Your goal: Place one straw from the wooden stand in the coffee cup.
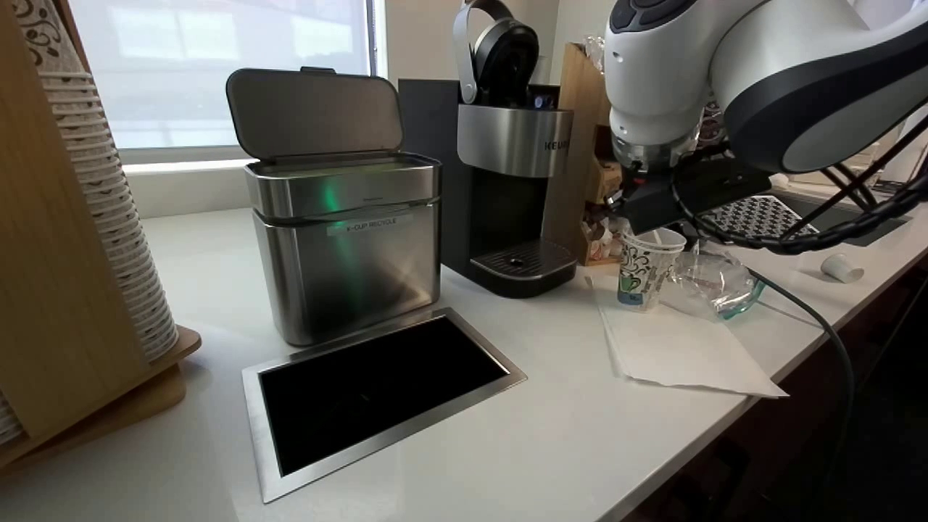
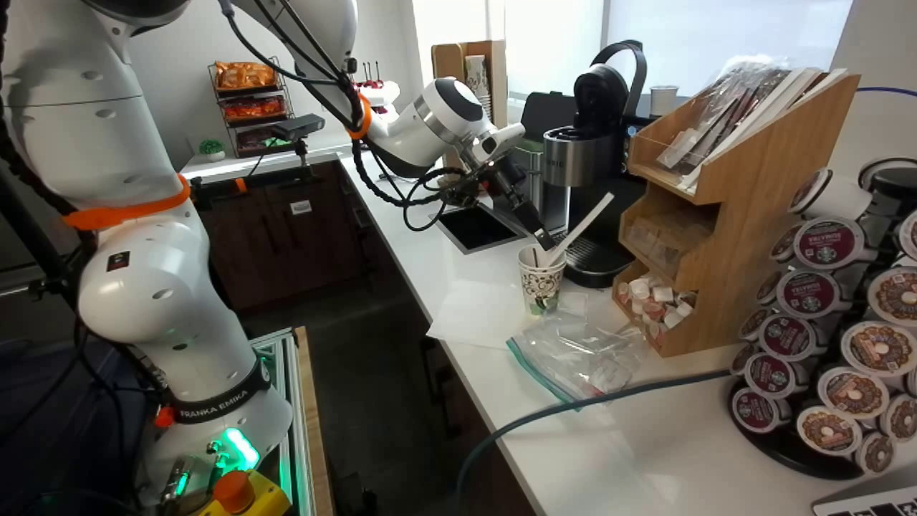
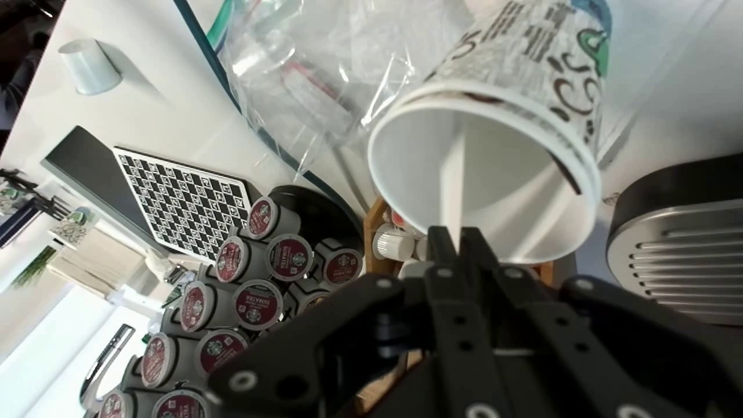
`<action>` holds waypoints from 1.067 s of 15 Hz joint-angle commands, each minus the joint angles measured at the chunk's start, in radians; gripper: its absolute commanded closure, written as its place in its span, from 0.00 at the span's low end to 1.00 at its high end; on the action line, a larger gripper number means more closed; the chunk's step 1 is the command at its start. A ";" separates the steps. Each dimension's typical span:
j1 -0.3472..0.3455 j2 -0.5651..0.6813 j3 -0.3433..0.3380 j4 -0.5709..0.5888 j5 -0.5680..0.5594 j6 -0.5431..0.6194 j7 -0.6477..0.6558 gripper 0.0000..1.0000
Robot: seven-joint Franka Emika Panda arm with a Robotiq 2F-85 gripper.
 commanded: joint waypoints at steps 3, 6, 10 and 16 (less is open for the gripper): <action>0.002 -0.006 -0.004 -0.012 0.011 0.022 0.006 0.42; 0.001 -0.018 -0.005 -0.017 0.015 0.031 0.000 0.20; -0.010 -0.065 -0.013 -0.038 0.087 0.107 -0.063 0.00; -0.043 -0.143 -0.061 -0.094 0.333 0.296 -0.324 0.00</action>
